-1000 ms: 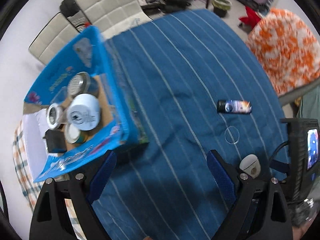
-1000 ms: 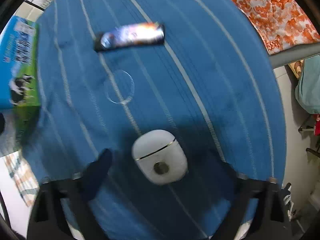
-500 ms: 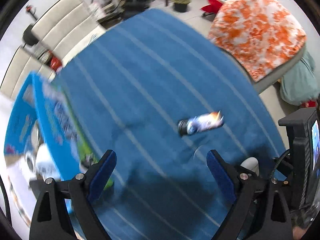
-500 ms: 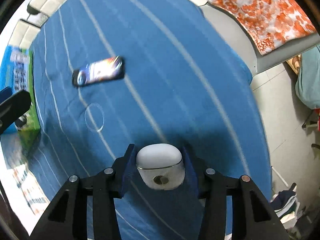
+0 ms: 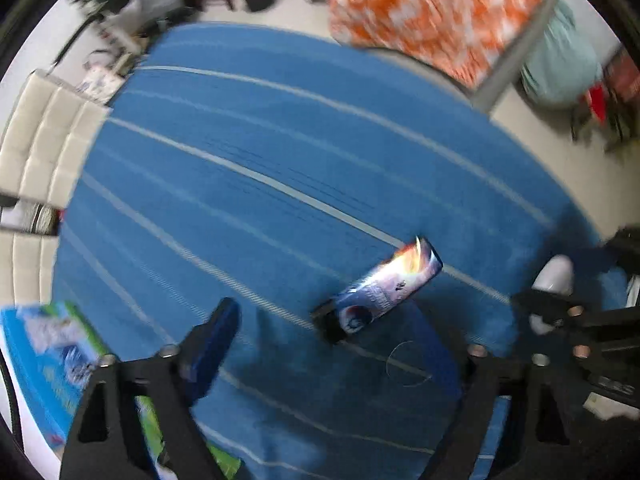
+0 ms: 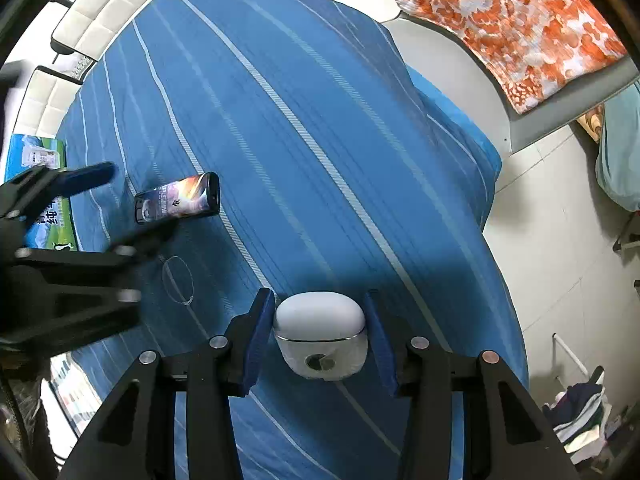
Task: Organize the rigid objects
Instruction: 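Grasp the white earbud case with the right gripper while the left grasps the phone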
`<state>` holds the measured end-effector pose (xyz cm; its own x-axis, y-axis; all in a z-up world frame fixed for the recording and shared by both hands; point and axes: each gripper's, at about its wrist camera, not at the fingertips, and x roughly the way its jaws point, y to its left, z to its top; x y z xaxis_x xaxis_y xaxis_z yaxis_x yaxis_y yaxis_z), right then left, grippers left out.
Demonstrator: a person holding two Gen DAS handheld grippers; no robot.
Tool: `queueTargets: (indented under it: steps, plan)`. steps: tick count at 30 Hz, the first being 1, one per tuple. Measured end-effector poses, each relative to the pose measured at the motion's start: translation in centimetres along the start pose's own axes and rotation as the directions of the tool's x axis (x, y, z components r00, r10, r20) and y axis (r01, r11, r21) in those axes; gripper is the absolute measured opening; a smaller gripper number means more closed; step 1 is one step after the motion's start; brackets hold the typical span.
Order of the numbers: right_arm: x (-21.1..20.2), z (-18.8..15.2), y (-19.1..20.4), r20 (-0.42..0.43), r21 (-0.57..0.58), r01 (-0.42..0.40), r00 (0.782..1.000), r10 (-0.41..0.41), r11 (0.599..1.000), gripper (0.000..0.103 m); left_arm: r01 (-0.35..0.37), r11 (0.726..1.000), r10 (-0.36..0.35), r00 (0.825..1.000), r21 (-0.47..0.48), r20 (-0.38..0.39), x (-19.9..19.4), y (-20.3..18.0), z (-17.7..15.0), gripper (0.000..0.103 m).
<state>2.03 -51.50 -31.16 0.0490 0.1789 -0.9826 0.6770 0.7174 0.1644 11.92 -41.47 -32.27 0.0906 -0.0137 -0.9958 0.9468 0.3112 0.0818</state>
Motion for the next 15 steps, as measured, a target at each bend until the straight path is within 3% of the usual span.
queueTargets:
  steps: [4, 7, 9, 12, 13, 15]
  plan:
    - [0.6, 0.4, -0.3, -0.011, 0.002, 0.0, 1.0, 0.0, 1.0, 0.049, 0.029, 0.999, -0.029, 1.0, 0.021, 0.006, 1.2, -0.7, 0.9, 0.074]
    - [1.0, 0.6, -0.3, -0.021, 0.005, 0.006, 1.0, -0.006, 1.0, 0.049, 0.078, 0.997, -0.078, 0.997, -0.014, 0.017, 1.1, -0.5, 1.1, 0.054]
    - [1.1, 0.9, -0.4, -0.027, 0.013, -0.015, 1.0, 0.015, 1.0, 0.049, 0.071, 0.997, -0.071, 0.997, -0.036, 0.021, 0.8, -0.5, 1.0, 0.029]
    - [1.2, 1.1, -1.0, -0.053, 0.061, -0.063, 0.996, 0.066, 0.996, 0.056, 0.072, 0.986, -0.072, 0.997, -0.151, 0.005, 0.8, 0.3, 0.3, 0.024]
    - [1.3, 1.0, -1.2, -0.068, 0.074, -0.068, 0.995, 0.073, 0.995, 0.065, 0.075, 0.978, -0.076, 0.997, -0.195, 0.0, 0.8, 0.5, -0.1, 0.024]
    - [1.3, 0.8, -1.3, -0.07, 0.081, -0.066, 0.995, 0.072, 0.994, 0.068, 0.094, 0.941, -0.103, 0.995, -0.324, -0.011, 0.9, 1.5, -1.5, 0.023]
